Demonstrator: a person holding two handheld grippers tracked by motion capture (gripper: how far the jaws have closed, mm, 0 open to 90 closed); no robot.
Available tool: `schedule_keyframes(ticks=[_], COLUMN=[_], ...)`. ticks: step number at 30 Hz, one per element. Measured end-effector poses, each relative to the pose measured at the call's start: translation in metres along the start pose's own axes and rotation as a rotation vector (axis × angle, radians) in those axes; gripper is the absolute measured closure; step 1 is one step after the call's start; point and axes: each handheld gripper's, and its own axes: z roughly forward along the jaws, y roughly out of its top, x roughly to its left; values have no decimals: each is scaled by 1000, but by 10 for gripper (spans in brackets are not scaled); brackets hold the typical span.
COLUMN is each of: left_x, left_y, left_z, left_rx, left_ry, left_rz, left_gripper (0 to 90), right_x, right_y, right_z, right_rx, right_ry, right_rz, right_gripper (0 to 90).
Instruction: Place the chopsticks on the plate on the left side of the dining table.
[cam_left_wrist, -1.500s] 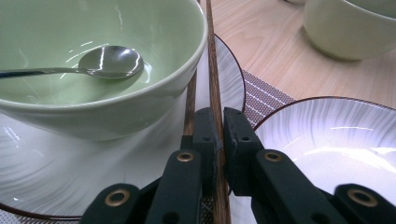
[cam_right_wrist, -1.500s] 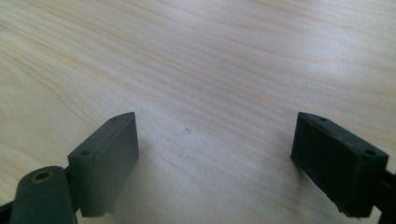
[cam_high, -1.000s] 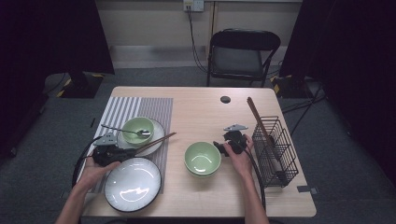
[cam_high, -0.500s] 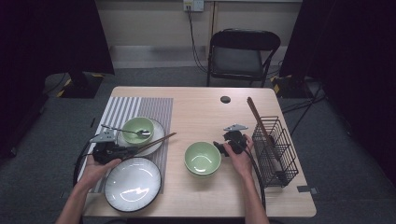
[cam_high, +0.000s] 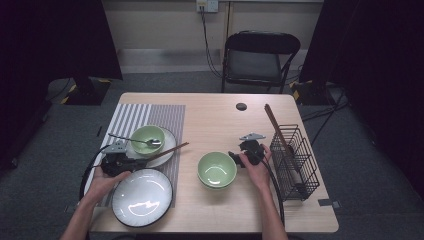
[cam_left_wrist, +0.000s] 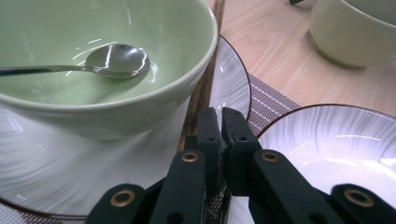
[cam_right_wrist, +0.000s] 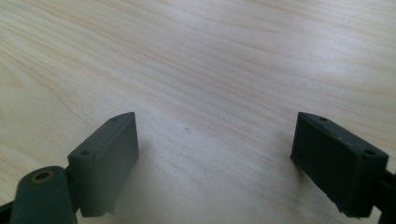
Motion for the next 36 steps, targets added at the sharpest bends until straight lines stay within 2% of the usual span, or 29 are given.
schedule_keyframes(ticks=[8,12,18,21,22,23,25,29,35,36], left_x=[2,4,9,10,10,10,10,9,8,6], left_y=[-1,1,-2,-3,-4,-3,-3,-4,-5,-5], left_z=[-3,-12,-18,-19,-18,-17,-16,-11,-11,-10], left_rx=[-4,-52,-73,-72,-60,-61,-61,-33,-43,-38], left_ry=[4,-21,1,5,18,18,18,21,18,28], left_rz=[-14,-18,-48,-62,-63,-73,-66,-61,-66,-52], left_gripper=[865,850,809,752,731,725,724,706,697,695], right_x=[0,0,0,0,0,0,0,0,0,0], right_y=[0,0,0,0,0,0,0,0,0,0], right_z=[0,0,0,0,0,0,0,0,0,0], right_rx=[0,0,0,0,0,0,0,0,0,0], right_ry=[0,0,0,-1,0,0,0,0,0,0], right_rz=[0,0,0,1,0,0,0,0,0,-2], right_gripper=[141,141,141,141,141,141,141,141,141,141])
